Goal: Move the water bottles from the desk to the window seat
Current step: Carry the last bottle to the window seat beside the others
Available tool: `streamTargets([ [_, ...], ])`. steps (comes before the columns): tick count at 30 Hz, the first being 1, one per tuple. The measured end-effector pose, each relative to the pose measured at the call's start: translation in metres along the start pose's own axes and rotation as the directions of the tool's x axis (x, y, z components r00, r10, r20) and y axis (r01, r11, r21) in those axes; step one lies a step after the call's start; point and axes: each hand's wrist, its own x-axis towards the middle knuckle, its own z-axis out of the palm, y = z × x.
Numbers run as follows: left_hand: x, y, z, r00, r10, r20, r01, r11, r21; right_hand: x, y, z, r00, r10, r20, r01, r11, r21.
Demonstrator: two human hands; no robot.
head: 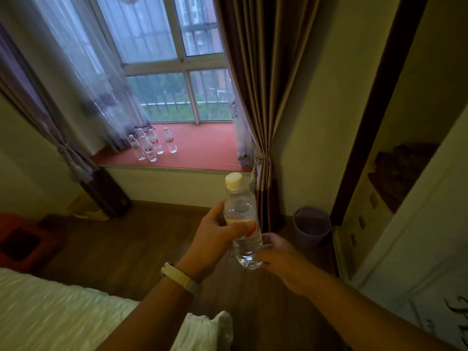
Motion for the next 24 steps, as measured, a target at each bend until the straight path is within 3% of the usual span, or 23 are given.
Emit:
streamTargets([
  [9, 0.095, -0.019, -0.053, 0.996, -0.025, -0.091, 0.021, 0.999, -0.042, 0.107, -0.038, 0.009, 0.996, 0.044, 0.072, -0.041, 0.999, -0.034],
  [16, 0.204, -0.040, -0.132, 0.993, -0.050, -0.108, 0.039, 0.994, -0.105, 0.227, -0.085, 0.041, 0.990, 0.100, 0.094, -0.095, 0.993, -0.064],
  [24, 0.296, -0.017, -0.231, 0.987, -0.025, -0.162, 0.006, 0.993, -0.119, 0.359, -0.154, 0.093, 0.975, 0.123, 0.186, -0.117, 0.992, -0.045],
])
